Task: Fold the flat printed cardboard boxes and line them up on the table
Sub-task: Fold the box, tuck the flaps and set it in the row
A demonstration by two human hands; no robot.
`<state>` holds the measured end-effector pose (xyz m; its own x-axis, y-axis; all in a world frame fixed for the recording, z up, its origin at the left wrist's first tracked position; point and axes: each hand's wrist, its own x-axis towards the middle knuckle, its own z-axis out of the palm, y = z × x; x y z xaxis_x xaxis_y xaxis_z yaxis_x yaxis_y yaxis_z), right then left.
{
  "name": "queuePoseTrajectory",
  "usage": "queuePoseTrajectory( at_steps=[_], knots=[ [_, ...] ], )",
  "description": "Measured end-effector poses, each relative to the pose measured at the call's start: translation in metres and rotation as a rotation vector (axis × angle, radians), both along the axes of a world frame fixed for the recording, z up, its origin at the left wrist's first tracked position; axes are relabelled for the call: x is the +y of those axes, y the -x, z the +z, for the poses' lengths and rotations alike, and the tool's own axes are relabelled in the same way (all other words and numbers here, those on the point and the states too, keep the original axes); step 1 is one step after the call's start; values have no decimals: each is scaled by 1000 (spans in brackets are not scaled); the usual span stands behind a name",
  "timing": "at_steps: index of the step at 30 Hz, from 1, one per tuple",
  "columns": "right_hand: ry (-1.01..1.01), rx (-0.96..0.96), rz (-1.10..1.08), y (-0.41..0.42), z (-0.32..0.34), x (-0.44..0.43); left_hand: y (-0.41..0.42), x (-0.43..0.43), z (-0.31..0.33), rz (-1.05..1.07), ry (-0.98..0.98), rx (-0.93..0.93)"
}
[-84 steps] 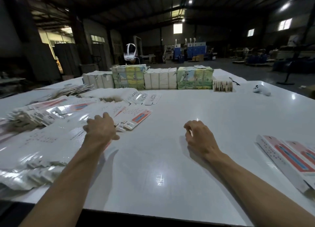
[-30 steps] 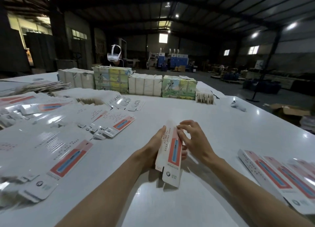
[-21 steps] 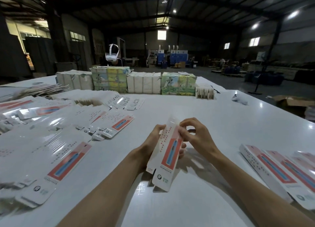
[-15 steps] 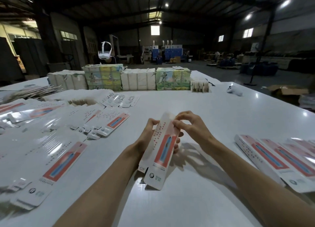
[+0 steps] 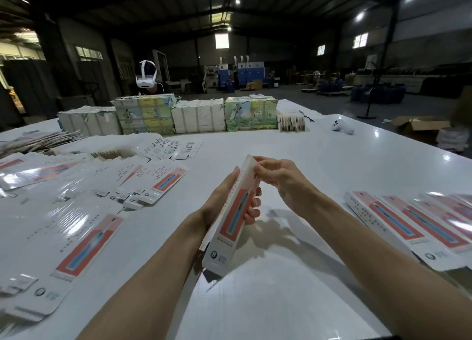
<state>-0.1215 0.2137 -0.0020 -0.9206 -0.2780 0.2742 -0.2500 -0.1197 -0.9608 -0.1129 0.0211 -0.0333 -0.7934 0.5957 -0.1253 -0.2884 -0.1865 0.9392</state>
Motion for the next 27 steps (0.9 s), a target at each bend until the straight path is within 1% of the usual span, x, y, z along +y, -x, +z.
queuePoseTrajectory(
  at_steps=[2, 4, 6, 10, 12, 16, 19, 21, 23, 25, 27],
  knots=[
    [97, -54, 32, -1, -3, -5, -1, 9, -1, -44, -70, -59],
    [118, -68, 1, -3, -8, -10, -3, 12, -2, -61, -132, -100],
    [100, -79, -51, -5, -12, -15, -2, 9, -3, -12, -186, -147],
    [97, -202, 30, -10, -24, -21, -7, 4, -4, 120, -296, -189],
    [71, -185, 12, -11, -29, -25, -8, 1, -6, 187, -249, -130],
    [-6, -69, -130, -10, -27, -23, -13, 2, -9, 260, -129, 41],
    [-16, -12, -158, -10, -23, -19, -17, 13, -8, 335, -90, 62],
    [-27, 18, -186, -9, -23, -18, -17, 21, -8, 425, -45, 56],
    [-82, 72, -214, -10, -22, -16, -15, 27, -9, 525, -3, 65],
    [-126, 116, -216, -12, -20, -14, -13, 28, -11, 604, 7, 128],
    [-137, 121, -203, -13, -19, -12, -12, 27, -11, 579, -4, 214]
  ],
)
